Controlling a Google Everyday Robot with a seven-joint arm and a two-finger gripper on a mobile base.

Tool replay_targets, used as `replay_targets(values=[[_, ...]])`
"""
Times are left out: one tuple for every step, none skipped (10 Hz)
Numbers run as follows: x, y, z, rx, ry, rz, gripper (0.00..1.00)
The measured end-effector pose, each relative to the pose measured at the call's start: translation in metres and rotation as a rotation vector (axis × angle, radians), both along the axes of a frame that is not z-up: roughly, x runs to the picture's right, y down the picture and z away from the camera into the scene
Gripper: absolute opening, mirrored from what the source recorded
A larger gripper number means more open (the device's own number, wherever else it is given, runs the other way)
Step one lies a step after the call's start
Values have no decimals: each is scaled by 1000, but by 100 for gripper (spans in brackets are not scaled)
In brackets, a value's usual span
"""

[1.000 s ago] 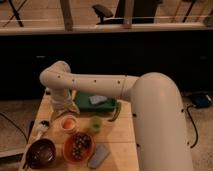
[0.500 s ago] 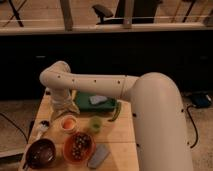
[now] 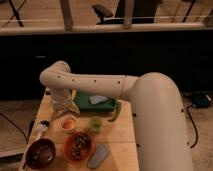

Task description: Place apple in paper cup

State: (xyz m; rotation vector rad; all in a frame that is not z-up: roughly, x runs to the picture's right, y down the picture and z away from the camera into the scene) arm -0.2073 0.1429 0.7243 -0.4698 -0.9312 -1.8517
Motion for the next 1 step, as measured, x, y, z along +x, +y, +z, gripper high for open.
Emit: replay_targets(values=[[0,0,0,0,0,0,80]])
